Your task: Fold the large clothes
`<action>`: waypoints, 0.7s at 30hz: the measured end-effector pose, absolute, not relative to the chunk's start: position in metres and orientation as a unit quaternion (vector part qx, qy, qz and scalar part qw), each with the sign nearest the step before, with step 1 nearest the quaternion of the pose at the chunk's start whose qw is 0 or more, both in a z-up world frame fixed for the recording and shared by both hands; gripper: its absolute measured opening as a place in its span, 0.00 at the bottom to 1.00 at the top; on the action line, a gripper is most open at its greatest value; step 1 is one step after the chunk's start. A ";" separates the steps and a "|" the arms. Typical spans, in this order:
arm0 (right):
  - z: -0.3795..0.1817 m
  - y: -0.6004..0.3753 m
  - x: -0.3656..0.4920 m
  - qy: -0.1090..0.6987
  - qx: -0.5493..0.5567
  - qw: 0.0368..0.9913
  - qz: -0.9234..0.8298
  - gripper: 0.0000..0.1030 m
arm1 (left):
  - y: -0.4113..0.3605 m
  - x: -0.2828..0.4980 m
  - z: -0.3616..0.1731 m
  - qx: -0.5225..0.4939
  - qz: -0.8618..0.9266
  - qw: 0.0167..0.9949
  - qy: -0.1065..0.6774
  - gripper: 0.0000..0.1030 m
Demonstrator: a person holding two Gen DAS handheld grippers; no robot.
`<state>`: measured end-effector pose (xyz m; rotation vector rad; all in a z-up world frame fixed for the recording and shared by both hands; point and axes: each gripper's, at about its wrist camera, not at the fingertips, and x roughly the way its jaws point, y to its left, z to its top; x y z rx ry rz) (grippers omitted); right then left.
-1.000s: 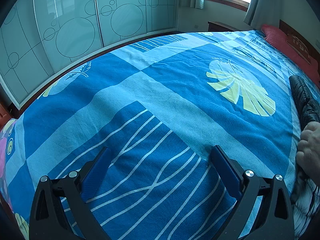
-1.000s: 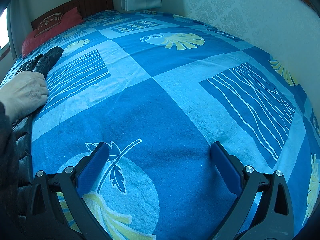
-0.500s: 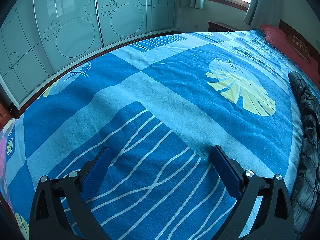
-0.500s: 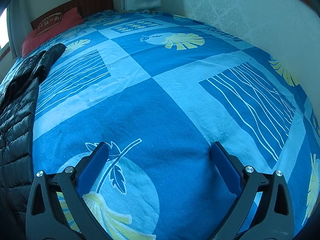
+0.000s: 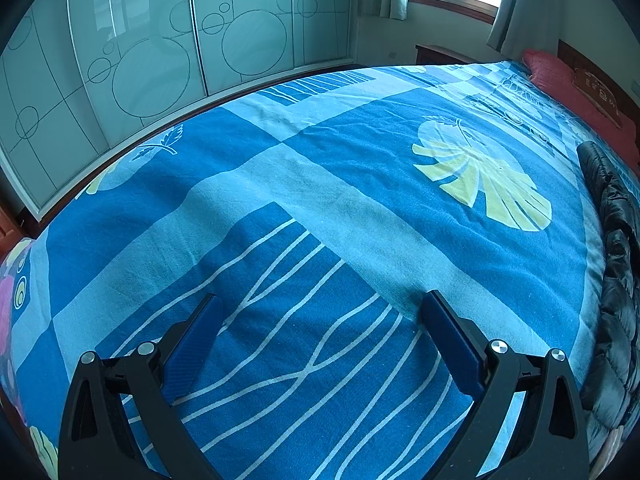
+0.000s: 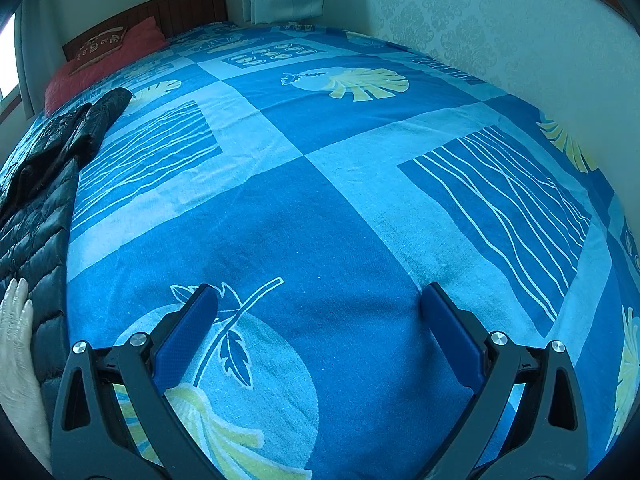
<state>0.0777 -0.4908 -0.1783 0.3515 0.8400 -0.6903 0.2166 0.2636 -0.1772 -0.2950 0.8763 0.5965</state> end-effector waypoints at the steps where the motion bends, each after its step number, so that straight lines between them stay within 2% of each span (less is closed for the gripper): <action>1: -0.179 -0.491 0.078 0.399 0.167 0.841 -0.326 0.98 | 0.266 0.218 -0.177 -0.142 0.282 0.851 0.420 0.96; 21: -0.179 -0.490 0.077 0.397 0.166 0.842 -0.327 0.98 | 0.268 0.221 -0.177 -0.141 0.282 0.852 0.418 0.96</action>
